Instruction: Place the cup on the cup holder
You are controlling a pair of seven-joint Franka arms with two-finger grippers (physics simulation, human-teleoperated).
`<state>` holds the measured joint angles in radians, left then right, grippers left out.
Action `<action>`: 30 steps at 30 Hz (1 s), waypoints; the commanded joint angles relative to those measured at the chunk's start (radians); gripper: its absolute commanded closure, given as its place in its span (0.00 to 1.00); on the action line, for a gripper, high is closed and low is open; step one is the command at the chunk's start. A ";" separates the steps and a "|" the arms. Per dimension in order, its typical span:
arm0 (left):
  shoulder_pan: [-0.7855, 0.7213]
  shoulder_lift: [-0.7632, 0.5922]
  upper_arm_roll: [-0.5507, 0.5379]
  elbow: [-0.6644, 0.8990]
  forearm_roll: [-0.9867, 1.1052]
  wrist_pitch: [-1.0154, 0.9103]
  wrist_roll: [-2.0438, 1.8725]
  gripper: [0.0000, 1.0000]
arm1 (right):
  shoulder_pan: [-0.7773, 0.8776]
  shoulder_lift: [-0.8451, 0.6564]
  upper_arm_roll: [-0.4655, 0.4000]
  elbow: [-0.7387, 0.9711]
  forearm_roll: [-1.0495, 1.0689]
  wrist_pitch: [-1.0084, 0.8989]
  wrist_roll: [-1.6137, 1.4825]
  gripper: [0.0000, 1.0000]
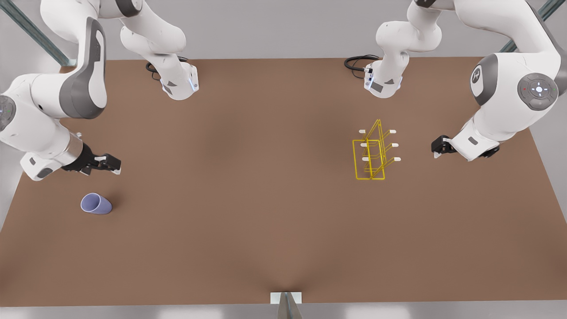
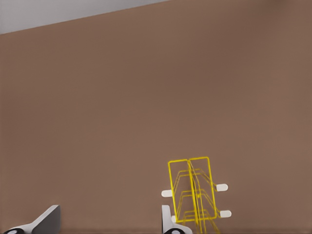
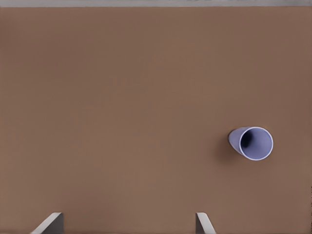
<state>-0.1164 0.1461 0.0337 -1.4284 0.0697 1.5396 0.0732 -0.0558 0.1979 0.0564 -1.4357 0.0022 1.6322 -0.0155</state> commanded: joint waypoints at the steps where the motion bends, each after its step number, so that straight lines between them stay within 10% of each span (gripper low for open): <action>1: 0.000 0.000 0.000 0.000 -0.001 -0.009 0.007 0.00 | -0.002 0.012 -0.004 0.009 -0.019 0.014 -0.030 0.00; 30: 0.000 0.066 0.002 -0.006 -0.002 -0.001 0.005 0.00 | -0.022 0.305 -0.208 -0.264 -0.019 0.653 -0.259 0.00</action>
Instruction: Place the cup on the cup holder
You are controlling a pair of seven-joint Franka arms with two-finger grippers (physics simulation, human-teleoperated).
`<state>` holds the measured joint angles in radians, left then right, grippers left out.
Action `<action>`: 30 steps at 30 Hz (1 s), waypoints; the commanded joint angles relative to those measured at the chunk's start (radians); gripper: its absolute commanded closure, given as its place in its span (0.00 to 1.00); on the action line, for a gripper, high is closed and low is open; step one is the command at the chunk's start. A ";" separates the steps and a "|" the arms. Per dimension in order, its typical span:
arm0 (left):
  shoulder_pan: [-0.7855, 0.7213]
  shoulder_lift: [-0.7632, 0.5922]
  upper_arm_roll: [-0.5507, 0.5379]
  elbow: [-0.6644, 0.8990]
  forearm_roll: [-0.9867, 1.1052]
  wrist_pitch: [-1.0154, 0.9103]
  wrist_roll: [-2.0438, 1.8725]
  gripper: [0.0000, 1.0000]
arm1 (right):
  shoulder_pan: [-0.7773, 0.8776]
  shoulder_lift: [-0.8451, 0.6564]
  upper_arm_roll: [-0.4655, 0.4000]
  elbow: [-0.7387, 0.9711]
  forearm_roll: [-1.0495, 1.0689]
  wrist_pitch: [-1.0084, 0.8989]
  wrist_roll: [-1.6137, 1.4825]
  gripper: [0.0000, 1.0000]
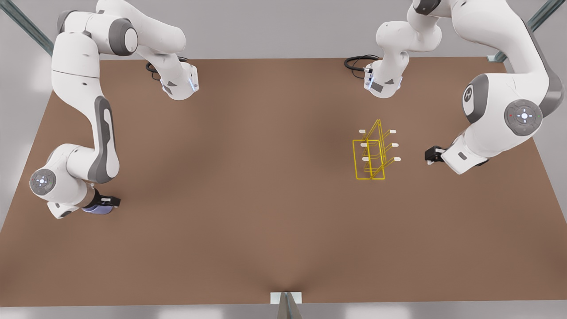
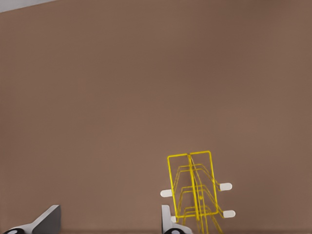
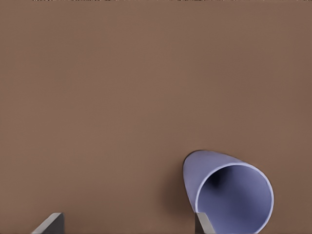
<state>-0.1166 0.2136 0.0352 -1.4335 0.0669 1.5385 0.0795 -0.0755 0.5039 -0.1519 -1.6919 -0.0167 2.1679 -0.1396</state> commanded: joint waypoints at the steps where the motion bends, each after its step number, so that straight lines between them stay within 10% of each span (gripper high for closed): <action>1: 0.000 0.003 0.000 0.001 0.001 0.002 -0.001 0.00 | -0.007 0.001 -0.001 -0.005 0.006 0.122 -0.192 0.00; 30: -0.002 0.004 0.000 -0.002 0.001 -0.005 -0.004 0.00 | -0.064 0.053 -0.014 -0.109 0.067 0.233 -0.290 0.00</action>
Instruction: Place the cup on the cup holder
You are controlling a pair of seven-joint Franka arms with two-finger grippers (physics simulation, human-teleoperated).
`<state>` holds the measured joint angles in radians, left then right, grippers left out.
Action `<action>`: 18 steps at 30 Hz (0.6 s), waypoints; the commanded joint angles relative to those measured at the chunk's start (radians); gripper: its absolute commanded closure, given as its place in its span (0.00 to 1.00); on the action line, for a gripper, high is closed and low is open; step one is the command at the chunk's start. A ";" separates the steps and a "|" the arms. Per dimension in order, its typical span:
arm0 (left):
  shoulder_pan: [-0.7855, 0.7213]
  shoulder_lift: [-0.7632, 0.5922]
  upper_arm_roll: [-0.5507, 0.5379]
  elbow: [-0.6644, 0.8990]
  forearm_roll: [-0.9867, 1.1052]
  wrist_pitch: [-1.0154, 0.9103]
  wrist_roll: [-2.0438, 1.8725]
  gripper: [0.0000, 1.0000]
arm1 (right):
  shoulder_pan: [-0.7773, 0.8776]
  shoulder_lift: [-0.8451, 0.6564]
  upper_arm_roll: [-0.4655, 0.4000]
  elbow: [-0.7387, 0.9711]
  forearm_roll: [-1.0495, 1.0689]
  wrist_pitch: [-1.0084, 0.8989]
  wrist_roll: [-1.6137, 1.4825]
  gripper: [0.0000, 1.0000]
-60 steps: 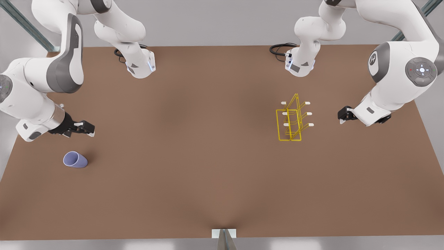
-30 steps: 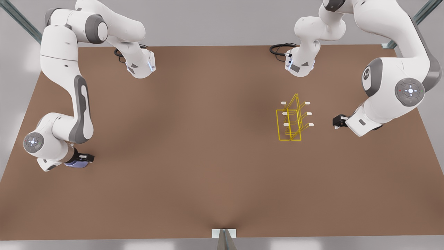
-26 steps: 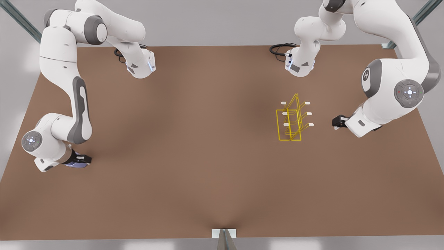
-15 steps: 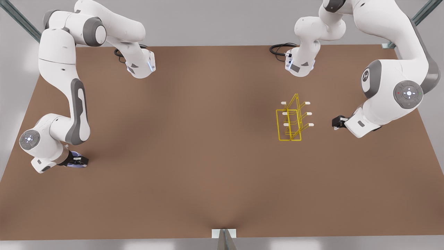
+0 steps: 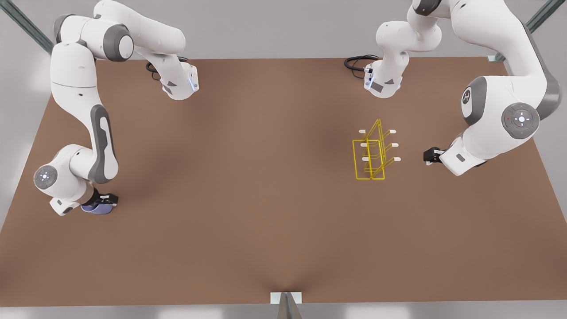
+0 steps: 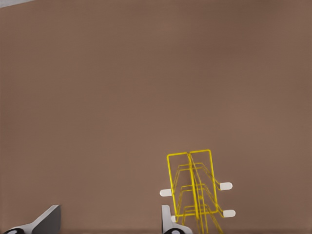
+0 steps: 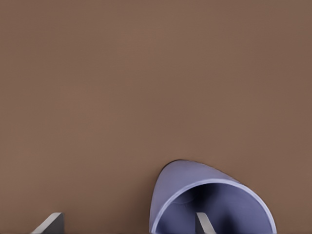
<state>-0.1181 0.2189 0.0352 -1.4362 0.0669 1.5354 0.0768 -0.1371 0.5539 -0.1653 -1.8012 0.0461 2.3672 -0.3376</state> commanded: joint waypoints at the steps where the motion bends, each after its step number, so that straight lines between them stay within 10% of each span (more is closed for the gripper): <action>1: 0.000 -0.001 0.000 0.000 0.001 -0.001 -0.002 0.00 | -0.007 0.008 0.000 -0.001 0.005 0.033 -0.092 0.00; 6: 0.000 0.000 0.000 0.000 0.001 -0.001 -0.002 0.00 | -0.010 0.009 0.000 -0.012 0.005 0.055 -0.123 0.00; 9: 0.000 0.000 0.000 -0.001 0.001 -0.001 -0.002 0.00 | -0.010 0.012 0.000 -0.017 0.005 0.058 -0.123 0.28; 15: 0.000 0.008 0.000 0.000 0.001 0.000 -0.003 0.00 | -0.021 0.021 0.000 -0.029 0.005 0.087 -0.144 0.28; 18: 0.000 0.008 0.000 -0.001 0.001 0.000 -0.002 0.00 | -0.021 0.020 0.000 -0.029 0.005 0.086 -0.149 0.61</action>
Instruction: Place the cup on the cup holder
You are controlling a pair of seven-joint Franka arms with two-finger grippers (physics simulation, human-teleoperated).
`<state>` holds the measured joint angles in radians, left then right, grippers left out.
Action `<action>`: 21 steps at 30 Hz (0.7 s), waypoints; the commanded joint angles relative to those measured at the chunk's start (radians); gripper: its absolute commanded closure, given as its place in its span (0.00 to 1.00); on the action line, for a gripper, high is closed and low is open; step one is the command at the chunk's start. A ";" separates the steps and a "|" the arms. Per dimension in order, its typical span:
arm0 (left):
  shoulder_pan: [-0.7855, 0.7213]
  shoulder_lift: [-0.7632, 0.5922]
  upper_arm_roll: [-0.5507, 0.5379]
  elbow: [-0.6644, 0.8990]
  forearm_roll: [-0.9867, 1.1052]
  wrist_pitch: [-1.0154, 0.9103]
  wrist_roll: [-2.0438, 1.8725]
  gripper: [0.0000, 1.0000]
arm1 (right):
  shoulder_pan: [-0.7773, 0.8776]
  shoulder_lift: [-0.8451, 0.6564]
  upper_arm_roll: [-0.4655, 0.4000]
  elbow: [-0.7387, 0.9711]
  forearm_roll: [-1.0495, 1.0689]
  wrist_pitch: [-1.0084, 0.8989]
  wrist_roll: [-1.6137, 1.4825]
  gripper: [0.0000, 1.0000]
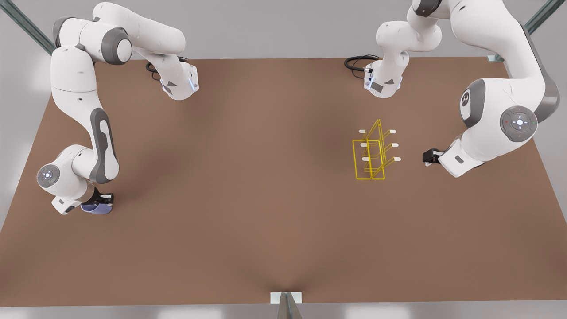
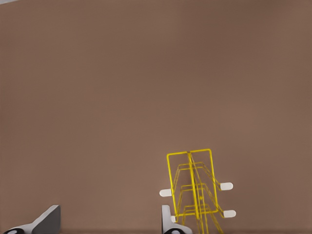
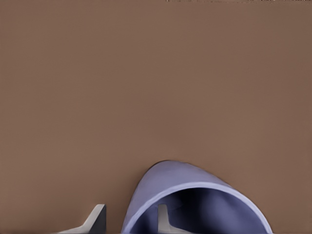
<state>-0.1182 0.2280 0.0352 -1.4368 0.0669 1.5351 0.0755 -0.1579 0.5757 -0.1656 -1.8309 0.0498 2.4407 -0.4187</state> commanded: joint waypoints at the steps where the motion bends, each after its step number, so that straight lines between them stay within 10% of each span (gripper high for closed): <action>1: 0.000 -0.001 0.000 0.001 0.001 0.000 0.000 0.00 | 0.000 -0.002 0.000 0.001 0.001 0.011 -0.087 0.76; 10: 0.000 -0.015 0.000 0.003 0.007 -0.010 -0.003 0.00 | 0.001 -0.036 0.020 -0.027 0.001 -0.011 -0.107 0.79; 21: -0.003 -0.013 -0.001 0.003 0.005 -0.023 -0.010 0.00 | 0.215 -0.255 0.268 0.019 0.013 -0.330 0.540 0.79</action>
<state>-0.1206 0.2159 0.0344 -1.4347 0.0715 1.5183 0.0725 0.0362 0.3243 0.0865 -1.8115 0.0624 2.2160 -0.3448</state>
